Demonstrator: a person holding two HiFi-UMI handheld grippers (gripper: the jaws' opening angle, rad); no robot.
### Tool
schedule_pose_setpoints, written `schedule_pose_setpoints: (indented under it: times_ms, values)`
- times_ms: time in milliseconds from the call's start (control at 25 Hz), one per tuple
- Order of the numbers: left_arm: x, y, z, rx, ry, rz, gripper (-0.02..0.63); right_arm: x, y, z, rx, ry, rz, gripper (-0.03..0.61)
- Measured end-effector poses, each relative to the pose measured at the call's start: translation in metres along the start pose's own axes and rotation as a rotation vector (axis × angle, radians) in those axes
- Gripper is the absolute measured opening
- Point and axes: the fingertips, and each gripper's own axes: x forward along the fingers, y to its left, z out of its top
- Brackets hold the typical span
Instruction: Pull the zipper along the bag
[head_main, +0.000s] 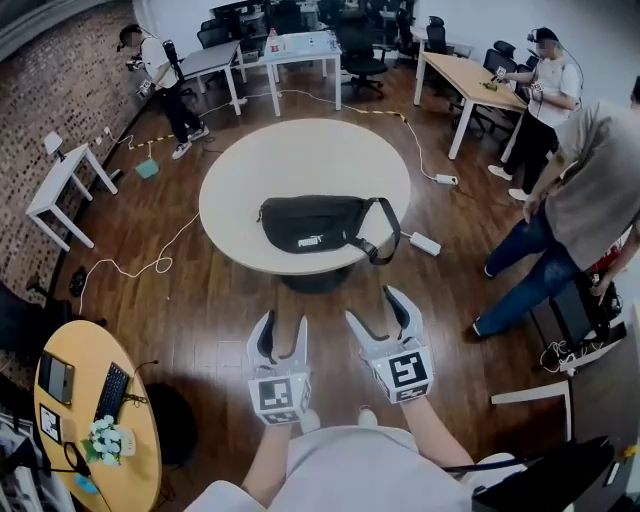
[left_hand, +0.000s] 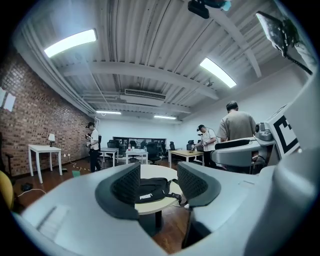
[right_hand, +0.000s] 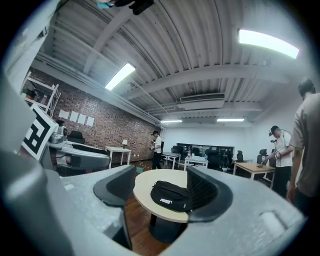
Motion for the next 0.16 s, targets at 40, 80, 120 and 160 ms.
schedule_pose_setpoints:
  times_ms: [40,80,120,160]
  values:
    - [-0.003,0.003,-0.001,-0.003,0.001,-0.004,0.245,0.0,0.005,0.0,-0.001,0.003,-0.003,0.308]
    - [-0.006,0.006,-0.001,-0.005,0.001,-0.008,0.245,0.001,0.009,0.001,-0.003,0.006,-0.004,0.307]
    - [-0.009,0.009,-0.002,-0.007,0.002,-0.012,0.245,0.001,0.014,0.001,-0.005,0.008,-0.003,0.307]
    - [-0.012,0.011,-0.002,-0.008,0.002,-0.015,0.245,0.002,0.019,0.002,-0.008,0.01,-0.003,0.308]
